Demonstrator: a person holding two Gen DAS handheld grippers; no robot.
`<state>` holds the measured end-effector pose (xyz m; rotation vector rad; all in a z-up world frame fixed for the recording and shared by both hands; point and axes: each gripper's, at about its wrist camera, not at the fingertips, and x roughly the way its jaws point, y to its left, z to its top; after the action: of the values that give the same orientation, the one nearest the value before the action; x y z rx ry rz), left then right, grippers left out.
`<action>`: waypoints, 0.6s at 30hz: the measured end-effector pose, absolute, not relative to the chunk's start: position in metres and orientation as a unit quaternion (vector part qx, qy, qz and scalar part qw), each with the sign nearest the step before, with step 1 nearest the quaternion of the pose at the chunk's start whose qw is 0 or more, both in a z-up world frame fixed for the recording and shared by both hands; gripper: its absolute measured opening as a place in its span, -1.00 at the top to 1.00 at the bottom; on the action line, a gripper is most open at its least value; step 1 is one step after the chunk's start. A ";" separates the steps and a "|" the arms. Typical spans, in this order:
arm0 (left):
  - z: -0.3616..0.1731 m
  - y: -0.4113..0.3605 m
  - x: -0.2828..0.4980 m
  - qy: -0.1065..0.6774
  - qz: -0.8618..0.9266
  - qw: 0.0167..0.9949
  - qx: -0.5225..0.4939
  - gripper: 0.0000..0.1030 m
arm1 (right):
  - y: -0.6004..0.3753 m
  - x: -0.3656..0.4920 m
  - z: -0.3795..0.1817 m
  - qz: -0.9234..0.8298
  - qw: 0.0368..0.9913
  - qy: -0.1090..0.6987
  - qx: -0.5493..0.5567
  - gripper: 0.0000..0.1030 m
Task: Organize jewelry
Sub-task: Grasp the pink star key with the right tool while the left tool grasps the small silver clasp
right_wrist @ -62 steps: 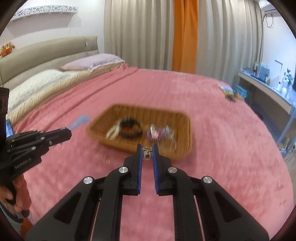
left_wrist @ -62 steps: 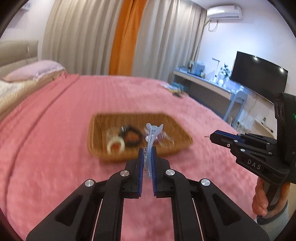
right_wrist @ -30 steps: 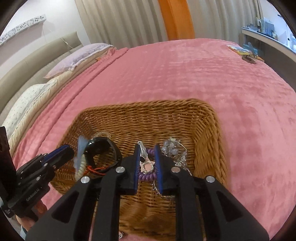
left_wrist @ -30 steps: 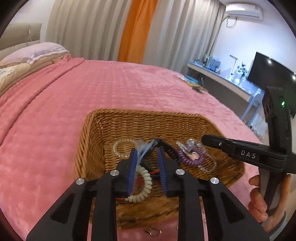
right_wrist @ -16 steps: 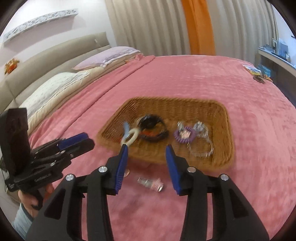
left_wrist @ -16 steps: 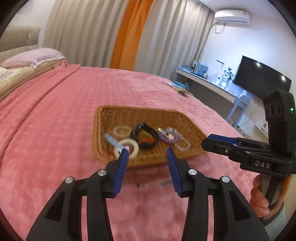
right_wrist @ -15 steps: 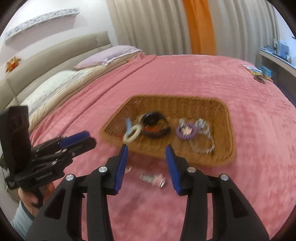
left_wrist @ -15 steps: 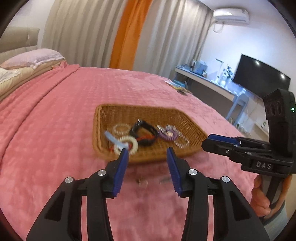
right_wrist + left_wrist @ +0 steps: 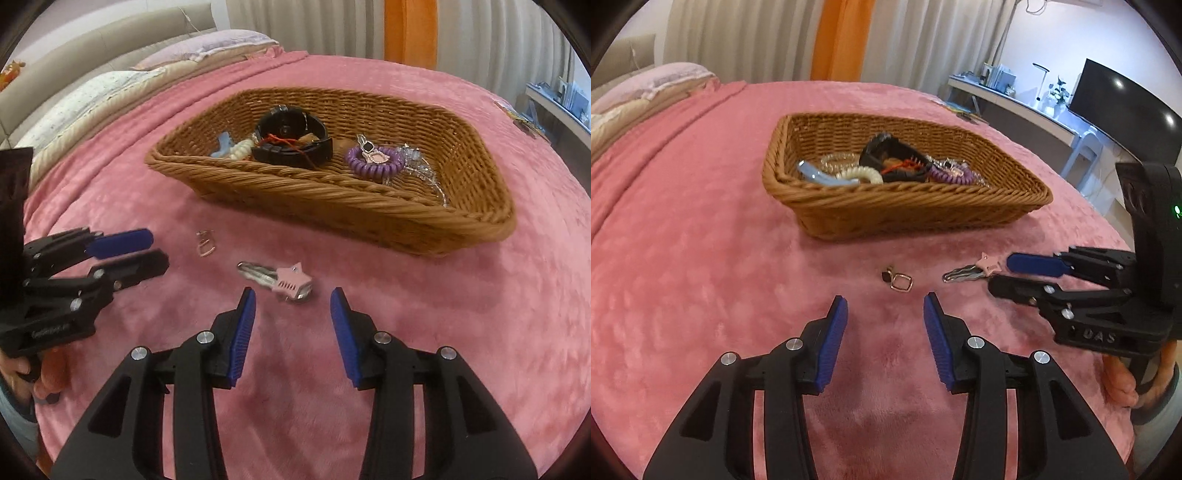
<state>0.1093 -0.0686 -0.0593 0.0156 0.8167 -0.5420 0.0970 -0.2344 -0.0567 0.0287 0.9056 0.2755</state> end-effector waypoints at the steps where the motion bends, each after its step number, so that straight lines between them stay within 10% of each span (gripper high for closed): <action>1: -0.063 -0.068 0.111 0.398 -0.261 0.880 0.007 0.19 | -0.234 0.101 -0.058 0.131 0.891 0.435 0.013 0.24; 18: -0.063 -0.090 0.122 0.416 -0.247 0.874 0.052 0.23 | -0.218 0.096 -0.061 0.139 0.887 0.439 -0.026 0.60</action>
<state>0.1219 -0.0895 -0.0630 0.1083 0.8688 -0.5151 0.0961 -0.2181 -0.0613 -0.0545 0.9118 0.2897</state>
